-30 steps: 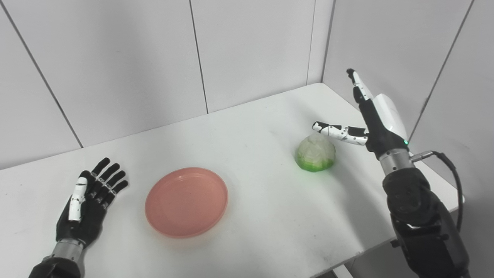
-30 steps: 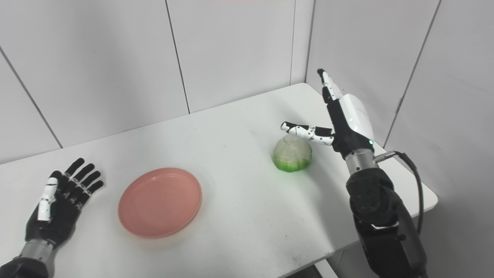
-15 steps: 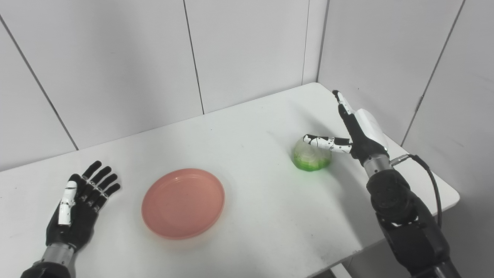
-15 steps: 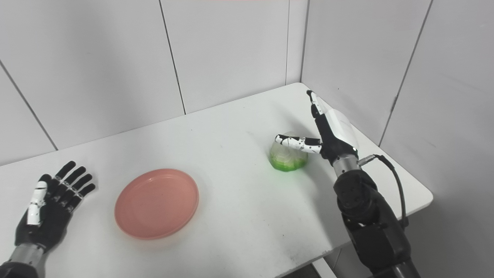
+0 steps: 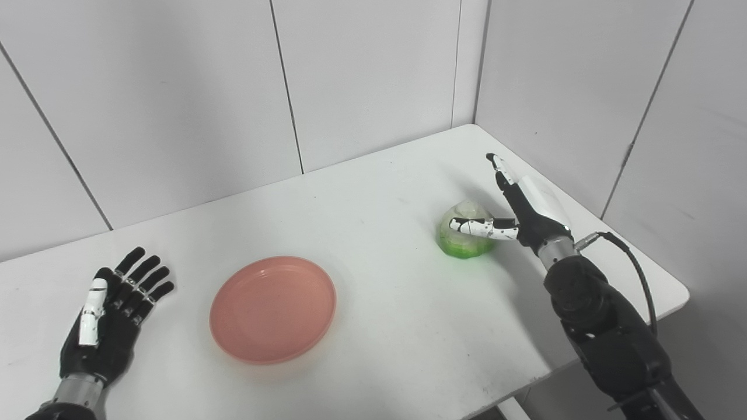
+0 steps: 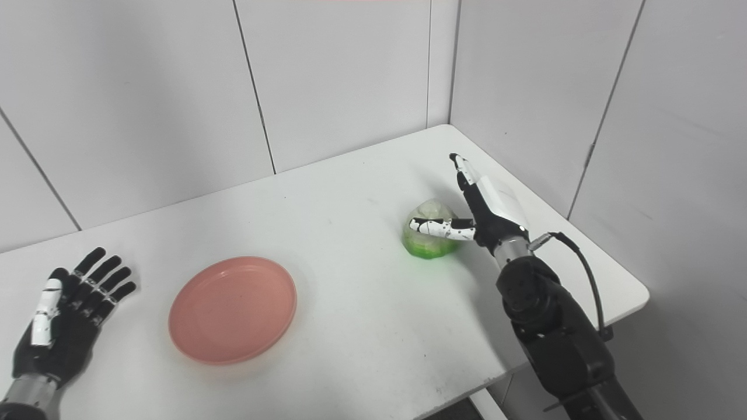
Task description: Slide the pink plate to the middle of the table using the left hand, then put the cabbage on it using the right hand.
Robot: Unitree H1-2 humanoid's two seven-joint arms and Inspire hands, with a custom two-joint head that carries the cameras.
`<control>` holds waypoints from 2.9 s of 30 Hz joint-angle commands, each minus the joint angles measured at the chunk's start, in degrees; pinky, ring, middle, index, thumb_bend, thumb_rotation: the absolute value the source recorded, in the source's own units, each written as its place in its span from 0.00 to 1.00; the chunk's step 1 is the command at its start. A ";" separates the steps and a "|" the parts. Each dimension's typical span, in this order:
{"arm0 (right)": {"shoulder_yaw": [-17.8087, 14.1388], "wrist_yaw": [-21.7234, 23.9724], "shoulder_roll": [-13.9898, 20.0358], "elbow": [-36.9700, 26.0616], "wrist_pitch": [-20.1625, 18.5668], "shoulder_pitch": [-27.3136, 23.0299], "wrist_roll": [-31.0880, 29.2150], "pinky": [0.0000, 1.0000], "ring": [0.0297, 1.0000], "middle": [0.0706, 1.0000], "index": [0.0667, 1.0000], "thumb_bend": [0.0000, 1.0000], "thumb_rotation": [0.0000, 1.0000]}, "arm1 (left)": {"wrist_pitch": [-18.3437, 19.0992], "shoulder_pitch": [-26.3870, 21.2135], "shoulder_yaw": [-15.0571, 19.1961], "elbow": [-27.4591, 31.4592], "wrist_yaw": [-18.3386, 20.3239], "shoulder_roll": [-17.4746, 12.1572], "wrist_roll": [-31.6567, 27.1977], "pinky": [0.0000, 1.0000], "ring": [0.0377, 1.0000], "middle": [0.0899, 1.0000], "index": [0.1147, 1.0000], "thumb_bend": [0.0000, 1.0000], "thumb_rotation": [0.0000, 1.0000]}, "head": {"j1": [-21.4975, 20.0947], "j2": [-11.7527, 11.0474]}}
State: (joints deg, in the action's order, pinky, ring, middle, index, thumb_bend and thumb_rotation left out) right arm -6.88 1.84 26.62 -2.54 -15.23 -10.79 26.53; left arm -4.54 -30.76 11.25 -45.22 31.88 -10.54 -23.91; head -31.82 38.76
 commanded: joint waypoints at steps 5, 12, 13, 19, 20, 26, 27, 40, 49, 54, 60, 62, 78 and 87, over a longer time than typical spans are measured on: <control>0.34 0.05 1.81 0.40 1.93 -2.85 -1.13 0.87 1.00 1.00 1.00 1.00 0.56 | 0.38 6.70 0.26 -4.03 0.97 -0.37 -0.03 0.77 0.79 0.80 0.79 0.50 0.81 | -0.08 0.37; 1.30 0.70 1.96 1.18 0.80 -3.29 -1.21 0.84 0.99 1.00 1.00 1.00 0.57 | 0.14 6.87 0.05 -3.98 1.25 -0.60 0.13 0.76 0.79 0.79 0.78 0.50 0.83 | -0.02 0.84; 1.43 0.88 2.01 1.17 0.41 -3.38 -1.13 0.83 0.98 1.00 1.00 1.00 0.58 | 0.25 6.93 0.08 -3.78 1.21 -0.58 0.05 0.76 0.79 0.79 0.78 0.50 0.82 | -0.02 0.84; 2.34 1.79 2.40 1.93 -0.31 -4.06 -0.87 0.87 1.00 1.00 1.00 1.00 0.57 | 0.56 7.33 -0.01 -2.84 1.31 -0.62 0.01 0.76 0.78 0.79 0.78 0.50 0.82 | 0.11 1.15; 2.46 1.99 2.46 1.96 -0.60 -4.17 -0.78 0.87 1.00 1.00 1.00 1.00 0.56 | 0.55 7.37 -0.03 -2.77 1.31 -0.67 0.03 0.76 0.78 0.79 0.78 0.50 0.82 | 0.07 1.27; 3.17 2.27 2.94 2.56 -2.16 -4.89 0.08 0.85 0.99 1.00 1.00 1.00 0.57 | 0.67 7.55 -0.12 -2.56 1.15 -0.88 0.18 0.76 0.78 0.79 0.78 0.51 0.82 | 0.06 1.50; 3.18 2.50 3.04 2.68 -2.42 -5.09 -0.12 0.85 0.99 1.00 1.00 1.00 0.58 | 0.70 7.53 -0.08 -2.62 1.36 -0.91 0.06 0.76 0.78 0.79 0.78 0.51 0.82 | 0.09 1.57; 2.66 3.54 3.79 6.21 -3.19 -6.84 -1.10 0.83 0.98 1.00 1.00 1.00 0.56 | 2.37 8.56 -0.22 0.44 0.58 -0.80 0.22 0.78 0.79 0.80 0.79 0.51 0.82 | 0.33 1.95; 4.40 5.39 4.65 6.66 -4.64 -6.81 -0.63 0.79 0.96 1.00 1.00 1.00 0.59 | 3.25 8.94 -0.21 1.40 0.70 -0.89 0.01 0.78 0.79 0.80 0.79 0.50 0.83 | 0.51 2.29; 4.71 7.04 4.63 7.76 -5.31 -7.47 -2.41 0.77 0.95 1.00 1.00 1.00 0.56 | 3.30 9.00 -0.19 1.56 0.75 -0.95 -0.04 0.78 0.79 0.79 0.79 0.51 0.83 | 0.53 2.41; 5.75 9.53 5.83 7.50 -5.92 -7.58 -3.04 0.80 0.96 1.00 1.00 1.00 0.58 | 3.55 9.08 -0.04 1.75 0.22 -0.93 0.02 0.78 0.79 0.79 0.78 0.50 0.82 | 0.41 2.38; 5.65 10.39 6.09 7.74 -5.72 -7.62 -4.08 0.79 0.96 1.00 1.00 1.00 0.57 | 3.50 9.10 -0.06 1.73 0.27 -0.96 0.05 0.78 0.79 0.78 0.78 0.51 0.82 | 0.38 2.47; 9.21 10.40 7.68 9.40 -4.63 -8.12 -2.49 0.88 0.96 0.99 1.00 1.00 0.51 | 3.55 9.12 -0.17 1.71 0.60 -0.93 -0.02 0.78 0.79 0.79 0.78 0.50 0.82 | 0.57 2.48; 10.04 9.76 7.98 9.56 -5.14 -8.25 -2.20 0.86 0.90 0.90 0.92 1.00 0.40 | 3.42 9.08 -0.22 1.40 0.82 -1.02 0.03 0.78 0.79 0.79 0.78 0.50 0.84 | 0.55 2.54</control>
State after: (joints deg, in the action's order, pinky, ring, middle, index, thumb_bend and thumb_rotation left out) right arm 3.19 11.62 34.06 7.24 -20.13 -18.23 24.11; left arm -2.53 -27.58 11.11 -40.18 32.52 -11.80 -23.88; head -31.29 41.22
